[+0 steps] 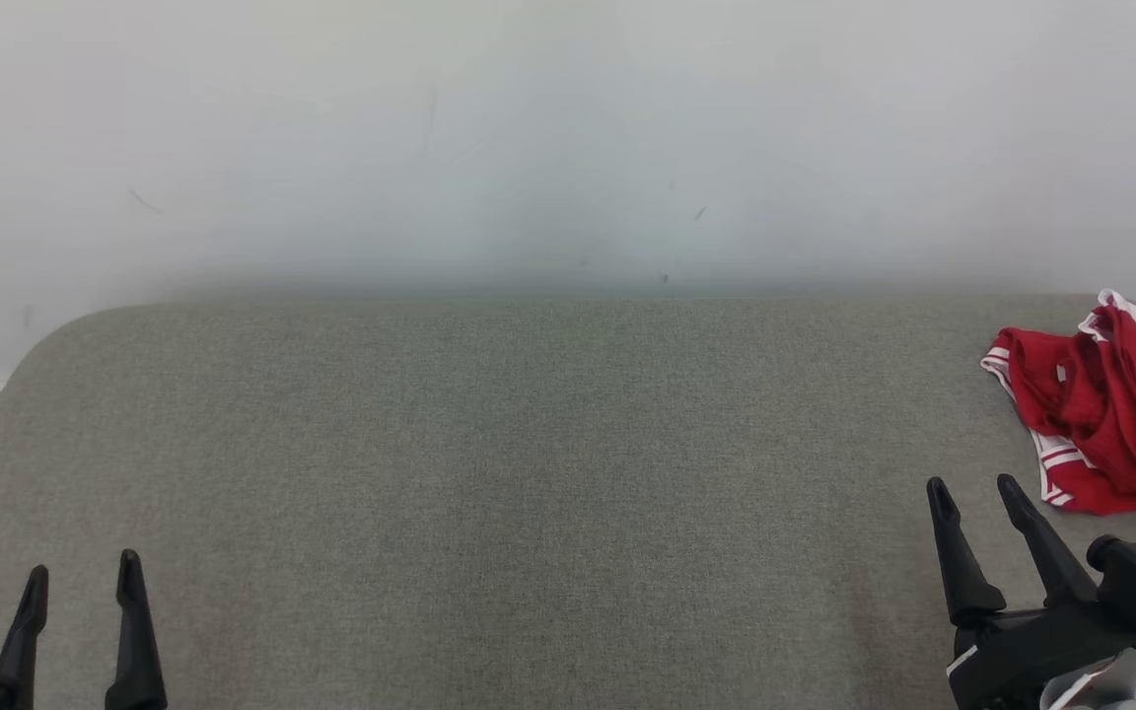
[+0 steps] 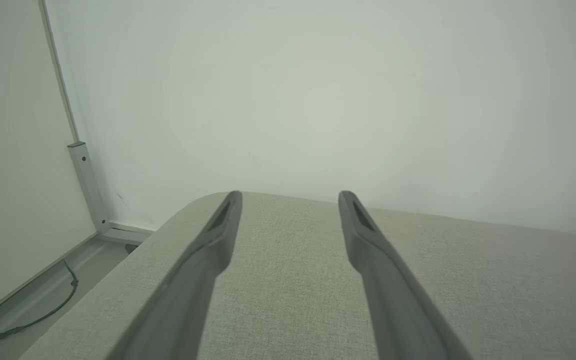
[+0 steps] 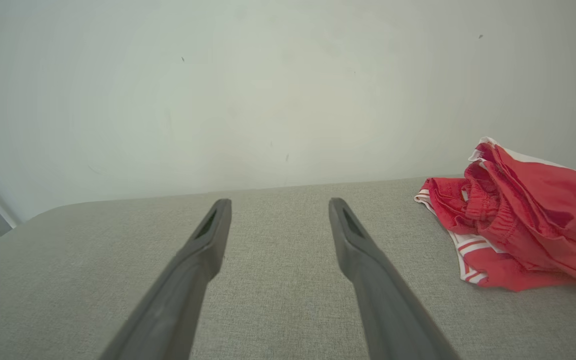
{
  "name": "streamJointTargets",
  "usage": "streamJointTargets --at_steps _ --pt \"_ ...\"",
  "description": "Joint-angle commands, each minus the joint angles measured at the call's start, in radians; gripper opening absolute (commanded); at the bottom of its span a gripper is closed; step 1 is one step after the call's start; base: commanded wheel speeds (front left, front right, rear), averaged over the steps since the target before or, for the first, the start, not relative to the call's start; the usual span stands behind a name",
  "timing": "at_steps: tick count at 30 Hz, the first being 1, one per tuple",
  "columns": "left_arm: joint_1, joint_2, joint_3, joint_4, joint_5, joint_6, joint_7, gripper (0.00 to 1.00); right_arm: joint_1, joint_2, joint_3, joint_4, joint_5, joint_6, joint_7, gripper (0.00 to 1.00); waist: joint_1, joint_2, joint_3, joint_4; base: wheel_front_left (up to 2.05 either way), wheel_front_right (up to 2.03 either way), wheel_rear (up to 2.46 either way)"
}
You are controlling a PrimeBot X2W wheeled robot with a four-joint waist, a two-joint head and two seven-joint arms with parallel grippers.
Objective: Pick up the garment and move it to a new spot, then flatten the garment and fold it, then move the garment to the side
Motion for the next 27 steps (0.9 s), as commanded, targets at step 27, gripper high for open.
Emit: streamJointTargets --at_steps 27 --pt "0.0 0.012 -0.03 0.009 0.034 -0.073 0.019 1.0 -0.001 -0.041 0.043 0.016 -0.009 -0.001 -0.021 1.0 0.0 0.0 -0.002 -0.016 0.0 0.0 0.0"
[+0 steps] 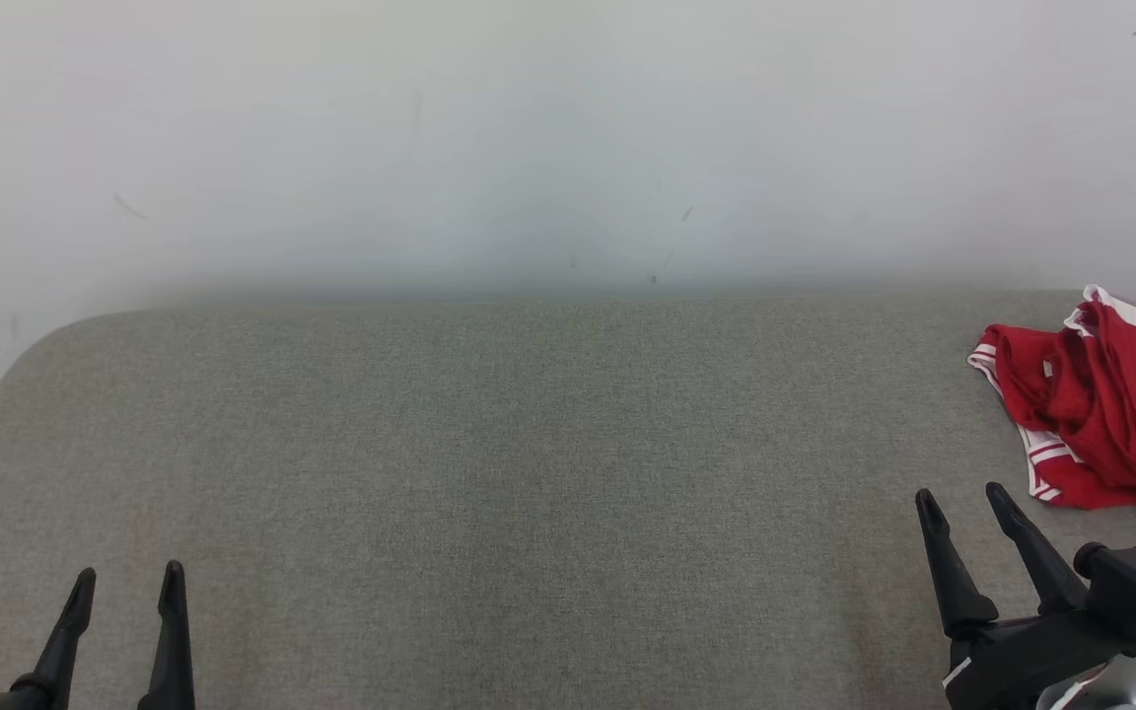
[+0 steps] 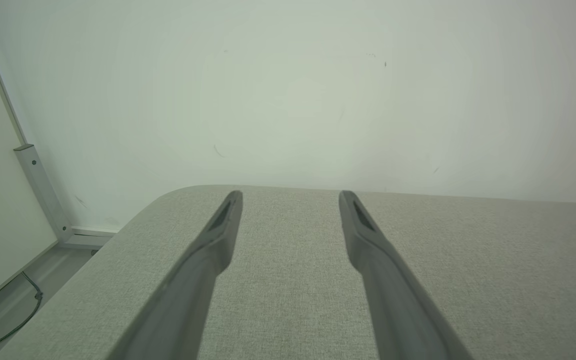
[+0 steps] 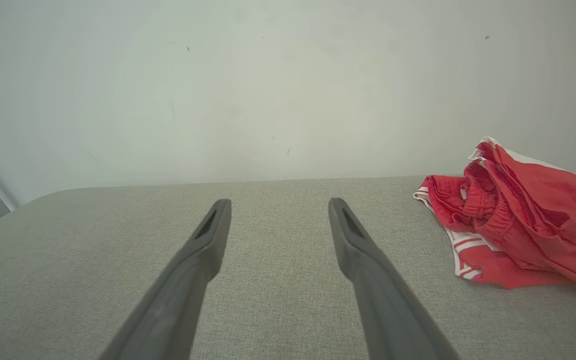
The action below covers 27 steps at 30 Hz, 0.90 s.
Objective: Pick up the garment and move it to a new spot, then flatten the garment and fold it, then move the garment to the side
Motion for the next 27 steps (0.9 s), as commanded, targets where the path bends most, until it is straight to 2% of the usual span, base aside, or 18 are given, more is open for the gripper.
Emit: streamJointTargets --at_steps 1,17,18,21,27 --pt "-0.001 0.008 0.0 -0.003 0.008 0.003 0.003 1.0 -0.005 -0.006 0.0 0.001 -0.01 -0.001 0.002 1.0 0.0 0.0 0.0 0.0 0.0 0.0 0.0" --pt "-0.004 0.011 -0.004 -0.001 -0.015 -0.004 0.0 1.0 -0.003 -0.004 -0.002 -0.006 -0.019 -0.001 0.007 1.0 0.0 0.0 -0.002 0.0 0.0 0.0 0.0" --pt "-0.001 0.002 -0.006 0.002 -0.012 -0.003 0.003 0.0 -0.001 0.001 0.001 0.0 -0.01 0.0 0.011 0.0 0.0 0.0 -0.002 0.0 0.0 0.0 0.0" --pt "0.007 -0.022 -0.016 0.025 -0.017 -0.003 0.004 0.0 0.015 0.014 0.002 0.026 -0.005 0.0 0.015 0.0 0.0 0.0 -0.002 0.0 0.0 0.0 0.0" --pt "-0.029 -0.048 -0.02 0.05 -0.126 -0.022 0.009 0.0 -0.017 0.02 -0.052 0.048 0.086 0.0 0.064 0.0 0.0 0.0 0.001 0.0 0.0 0.0 0.0"
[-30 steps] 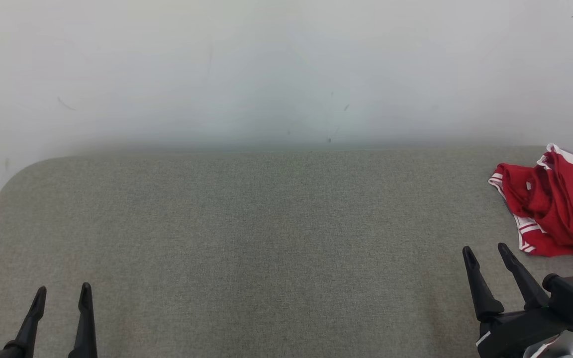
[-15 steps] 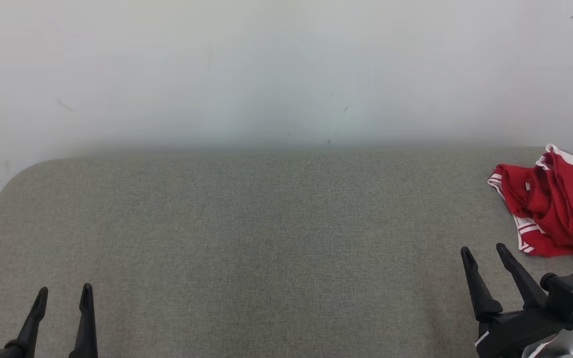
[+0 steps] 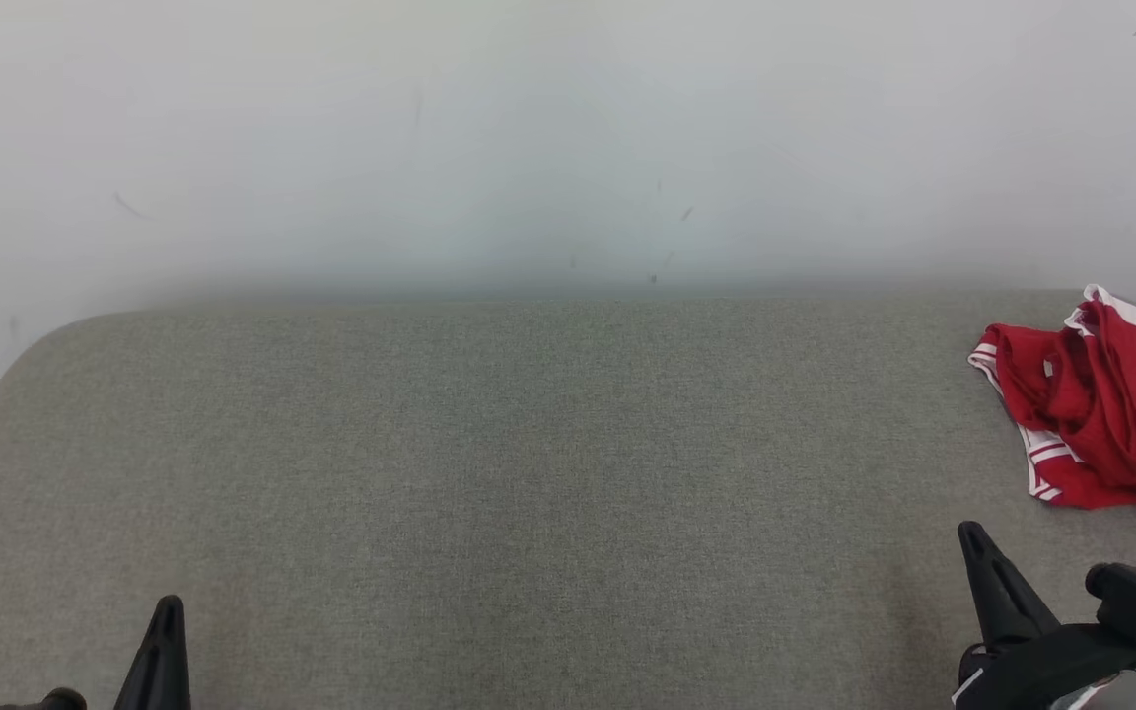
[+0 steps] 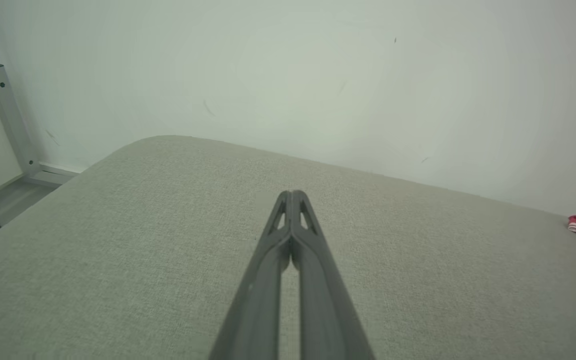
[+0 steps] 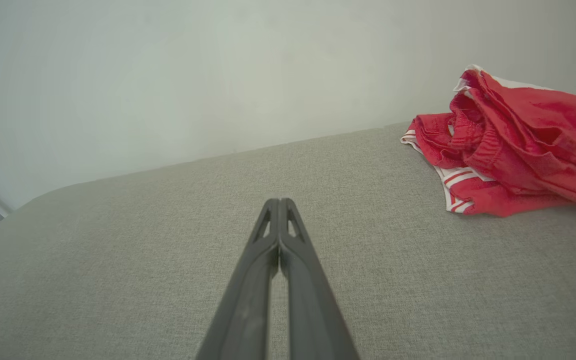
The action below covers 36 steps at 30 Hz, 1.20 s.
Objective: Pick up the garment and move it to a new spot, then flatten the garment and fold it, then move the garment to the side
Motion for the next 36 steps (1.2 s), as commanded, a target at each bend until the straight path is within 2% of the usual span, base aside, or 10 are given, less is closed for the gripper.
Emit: streamJointTargets --at_steps 1,25,36 --pt "-0.044 0.002 0.005 0.002 -0.052 -0.013 0.001 0.0 -0.042 -0.005 -0.03 -0.006 0.045 0.0 0.018 0.0 0.0 0.0 0.001 0.0 0.0 0.0 0.0" --pt "-0.225 -0.09 -0.047 0.18 -0.474 -0.116 -0.001 0.0 -0.148 0.016 -0.219 0.071 0.373 0.0 0.188 0.0 0.0 0.0 0.011 0.002 0.0 0.0 0.0" --pt "-0.281 -0.123 -0.062 0.23 -0.615 -0.149 -0.002 0.0 -0.184 0.023 -0.282 0.098 0.487 0.0 0.245 0.0 0.0 0.0 0.016 0.002 0.0 0.0 0.0"
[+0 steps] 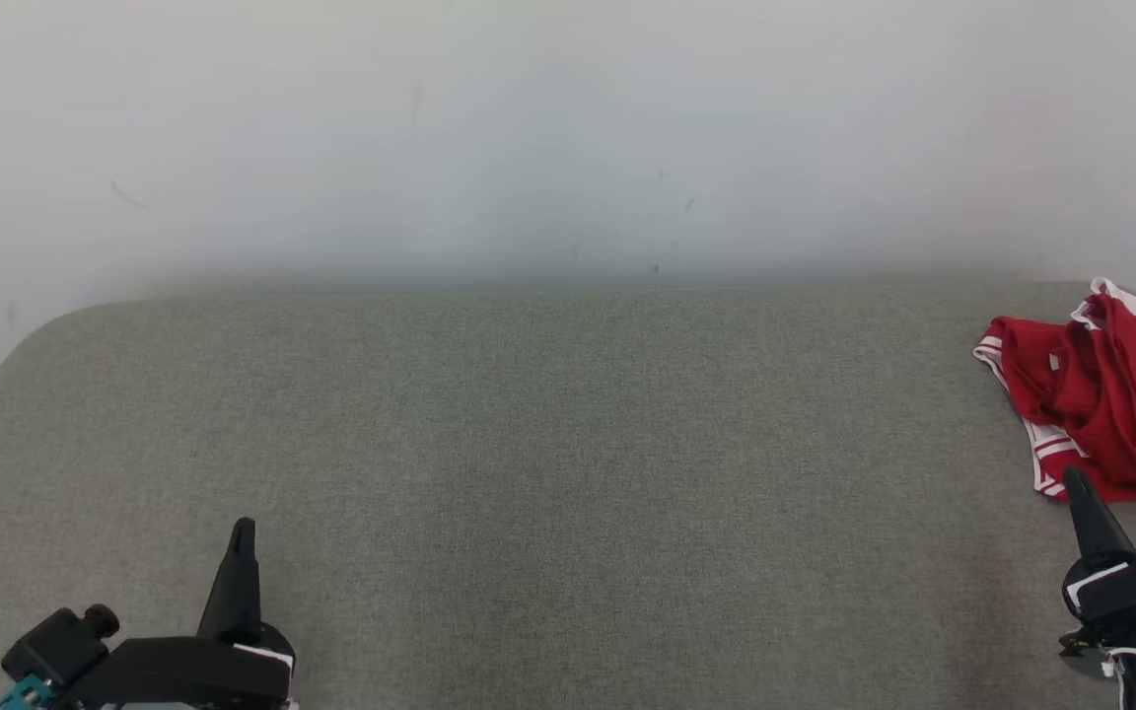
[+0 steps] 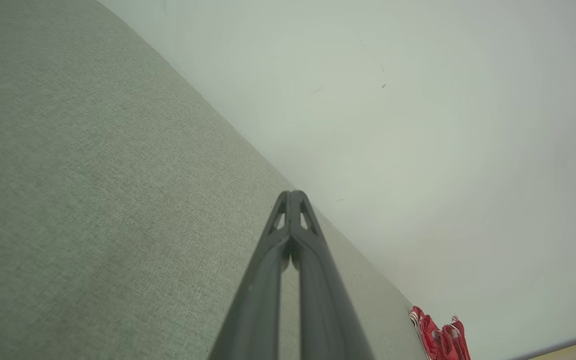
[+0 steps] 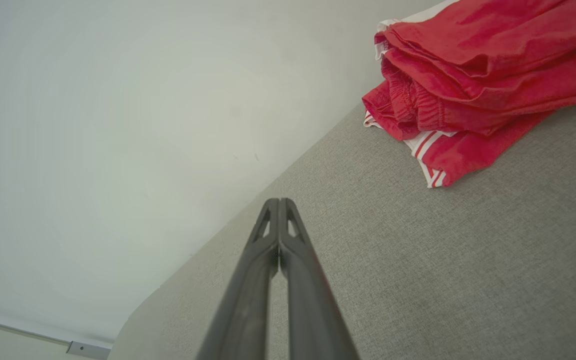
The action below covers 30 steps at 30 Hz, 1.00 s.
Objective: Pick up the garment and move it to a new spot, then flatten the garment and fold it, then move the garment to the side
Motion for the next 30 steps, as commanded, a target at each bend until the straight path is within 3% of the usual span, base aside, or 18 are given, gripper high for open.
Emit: streamJointTargets --at_steps 1,30 --pt "-0.036 0.003 0.002 0.002 -0.028 -0.011 -0.006 0.0 -0.032 -0.005 -0.018 -0.005 0.026 0.0 0.009 0.0 -0.0001 -0.0001 0.0 0.0 0.0 0.0 0.0" --pt "-0.154 -0.064 -0.03 0.11 -0.323 -0.079 -0.005 0.0 -0.105 0.008 -0.146 0.052 0.268 0.0 0.126 0.0 -0.0001 -0.0001 0.012 0.002 0.0 0.0 0.0"
